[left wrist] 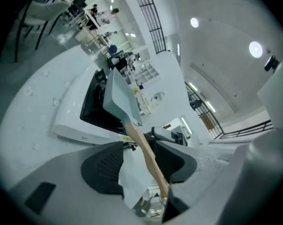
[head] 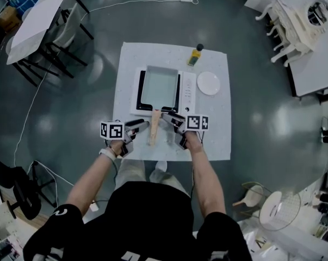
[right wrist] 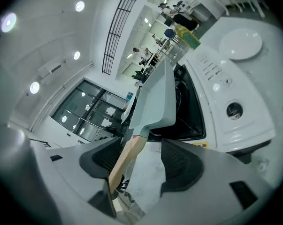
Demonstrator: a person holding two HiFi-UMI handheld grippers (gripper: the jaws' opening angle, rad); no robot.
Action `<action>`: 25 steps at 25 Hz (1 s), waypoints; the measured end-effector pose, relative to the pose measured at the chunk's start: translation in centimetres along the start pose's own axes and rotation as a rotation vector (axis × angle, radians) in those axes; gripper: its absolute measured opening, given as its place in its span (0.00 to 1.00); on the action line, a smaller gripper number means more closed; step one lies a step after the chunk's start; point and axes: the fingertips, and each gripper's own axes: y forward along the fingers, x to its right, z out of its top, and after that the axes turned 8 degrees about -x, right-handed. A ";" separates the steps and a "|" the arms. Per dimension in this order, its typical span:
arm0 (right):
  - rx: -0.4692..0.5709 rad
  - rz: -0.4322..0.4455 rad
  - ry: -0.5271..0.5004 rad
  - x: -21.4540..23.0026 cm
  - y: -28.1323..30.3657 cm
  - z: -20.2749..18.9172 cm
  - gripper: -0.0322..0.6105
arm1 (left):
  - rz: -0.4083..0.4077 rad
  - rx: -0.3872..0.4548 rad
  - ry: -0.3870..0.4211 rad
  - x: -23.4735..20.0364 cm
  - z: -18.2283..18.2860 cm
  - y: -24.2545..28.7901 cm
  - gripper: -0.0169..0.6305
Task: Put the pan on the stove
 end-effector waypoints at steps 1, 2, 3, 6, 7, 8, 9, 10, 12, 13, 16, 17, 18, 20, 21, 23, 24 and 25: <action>0.014 -0.028 -0.034 -0.1 -0.6 0.2 0.45 | 0.048 0.016 0.035 -0.3 0.2 -0.5 0.32; 0.026 -0.060 -0.071 -0.3 -1.2 0.3 0.45 | 0.097 0.031 0.073 -0.4 0.5 -1.0 0.32; 0.037 -0.093 -0.110 -0.6 -1.8 0.4 0.43 | 0.143 0.046 0.115 -0.4 0.8 -1.5 0.32; 0.070 -0.176 -0.224 -1.9 -3.6 0.9 0.40 | 0.249 0.080 0.244 0.4 1.8 -2.8 0.32; 0.083 -0.200 -0.264 -2.4 -4.1 1.1 0.38 | 0.275 0.088 0.286 0.9 2.2 -3.1 0.32; 0.097 -0.225 -0.304 -3.0 -4.7 1.4 0.36 | 0.301 0.096 0.327 1.5 2.6 -3.5 0.32; 0.111 -0.250 -0.344 -3.5 -5.2 1.5 0.34 | 0.325 0.104 0.367 2.1 2.9 -3.8 0.31; 0.121 -0.274 -0.385 -4.0 -5.7 1.7 0.33 | 0.347 0.113 0.404 2.8 3.2 -4.1 0.31; 0.132 -0.324 -0.463 -4.8 -6.5 1.7 0.29 | 0.382 0.130 0.465 4.1 3.8 -4.7 0.31; 0.138 -0.348 -0.500 -5.2 -6.8 1.7 0.27 | 0.394 0.139 0.490 4.7 4.0 -4.9 0.30; 0.179 -0.400 -0.592 -7.0 -8.1 2.3 0.20 | 0.426 0.159 0.550 6.4 4.5 -5.2 0.29; 0.197 -0.408 -0.613 -7.6 -8.6 2.5 0.18 | 0.437 0.164 0.570 7.0 4.7 -5.3 0.28; 0.215 -0.414 -0.631 -8.1 -9.1 2.6 0.16 | 0.448 0.170 0.592 7.6 4.7 -5.4 0.27; 0.248 -0.426 -0.663 -9.2 -10.1 2.9 0.13 | 0.470 0.184 0.635 9.0 4.9 -5.6 0.26; 0.263 -0.433 -0.679 -9.8 -10.7 3.0 0.12 | 0.478 0.192 0.656 9.8 5.0 -5.6 0.25; 0.288 -0.448 -0.711 -10.7 -11.7 3.1 0.10 | 0.489 0.208 0.687 11.2 5.0 -5.6 0.23; 0.300 -0.456 -0.730 -11.1 -12.2 3.1 0.09 | 0.493 0.216 0.699 11.8 5.0 -5.6 0.22; 0.310 -0.467 -0.750 -11.5 -12.6 3.1 0.09 | 0.496 0.224 0.710 12.4 5.0 -5.6 0.21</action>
